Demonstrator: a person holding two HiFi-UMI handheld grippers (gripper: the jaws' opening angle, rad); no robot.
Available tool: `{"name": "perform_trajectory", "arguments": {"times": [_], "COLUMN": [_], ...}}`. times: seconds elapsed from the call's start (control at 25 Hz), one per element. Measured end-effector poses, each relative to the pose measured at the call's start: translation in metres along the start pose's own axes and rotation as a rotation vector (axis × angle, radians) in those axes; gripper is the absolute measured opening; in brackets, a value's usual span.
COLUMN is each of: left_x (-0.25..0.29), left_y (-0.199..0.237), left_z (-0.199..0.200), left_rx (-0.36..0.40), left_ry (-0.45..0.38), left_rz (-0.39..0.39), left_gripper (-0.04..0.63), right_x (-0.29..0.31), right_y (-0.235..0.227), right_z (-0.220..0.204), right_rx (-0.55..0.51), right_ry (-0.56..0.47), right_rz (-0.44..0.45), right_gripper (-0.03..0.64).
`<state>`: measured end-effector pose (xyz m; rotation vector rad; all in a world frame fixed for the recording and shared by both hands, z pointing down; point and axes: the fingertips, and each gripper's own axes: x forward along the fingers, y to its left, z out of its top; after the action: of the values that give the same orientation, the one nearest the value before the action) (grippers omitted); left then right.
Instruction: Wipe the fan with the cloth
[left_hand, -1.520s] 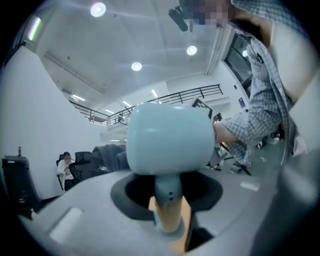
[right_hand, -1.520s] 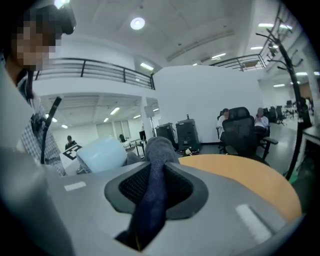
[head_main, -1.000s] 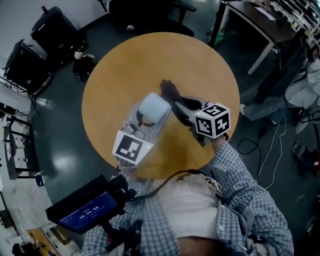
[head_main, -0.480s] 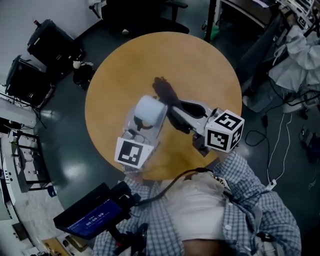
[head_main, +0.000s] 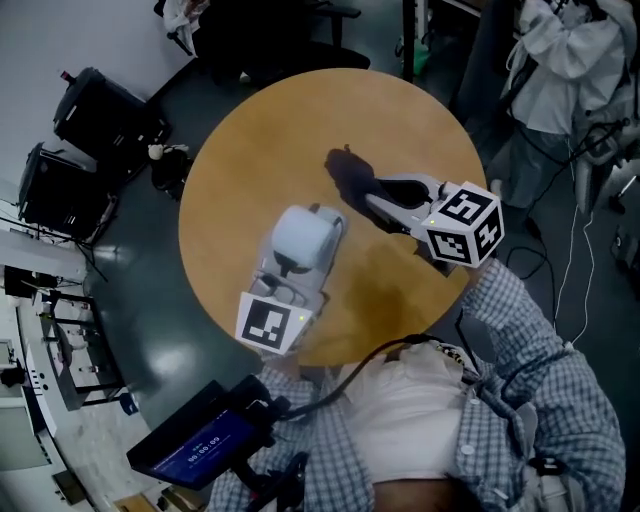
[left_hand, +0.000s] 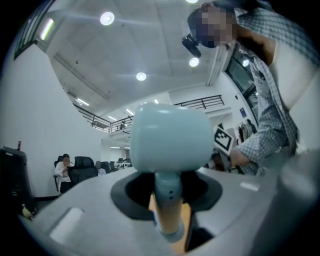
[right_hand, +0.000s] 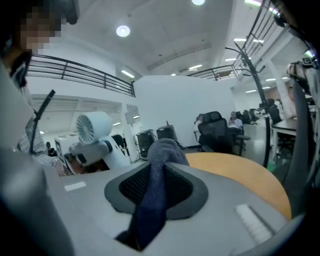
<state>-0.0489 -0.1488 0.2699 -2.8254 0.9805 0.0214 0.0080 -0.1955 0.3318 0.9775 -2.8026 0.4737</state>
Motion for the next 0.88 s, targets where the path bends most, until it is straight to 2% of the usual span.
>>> {"name": "perform_trajectory", "arguments": {"times": [0.12,0.2,0.28,0.32,0.4,0.52,0.68,0.88], "left_x": [-0.002,0.003,0.009,0.01,0.012,0.017,0.019,0.013], "left_y": [-0.009,-0.018,-0.022,-0.024,-0.028,-0.038,-0.046,-0.049], "left_z": [0.005,0.008,0.01,0.011,0.016,0.017,0.007,-0.003], "left_rx": [-0.02,-0.016,-0.024,-0.036,-0.051,-0.021,-0.024,-0.027], "left_ry": [-0.018,-0.024,-0.03,-0.037,-0.057,-0.049,-0.014,0.033], "left_rz": [-0.072,-0.112,-0.124,-0.128,-0.151,-0.181,-0.19,-0.137], "left_gripper": [0.133,0.133,0.136,0.133,0.133,0.133,0.135,0.133], "right_x": [0.004,0.012,0.02,0.024,0.035,0.046,0.042,0.011], "right_y": [0.039,0.056,0.057,0.053,0.041,0.025,0.005,-0.024], "right_z": [0.049,0.065,0.068,0.066,0.052,0.015,-0.015,-0.042], "right_rx": [-0.158,-0.219,-0.236,-0.23,-0.228,-0.223,-0.095,-0.084], "right_ry": [-0.041,-0.014,0.038,0.061,0.12,0.214,0.221,0.226], "right_rz": [0.217,0.34,0.404,0.407,0.38,0.339,0.251,0.048], "right_gripper": [0.084,0.084,0.083,0.084,0.084,0.084,0.084,0.084]}}
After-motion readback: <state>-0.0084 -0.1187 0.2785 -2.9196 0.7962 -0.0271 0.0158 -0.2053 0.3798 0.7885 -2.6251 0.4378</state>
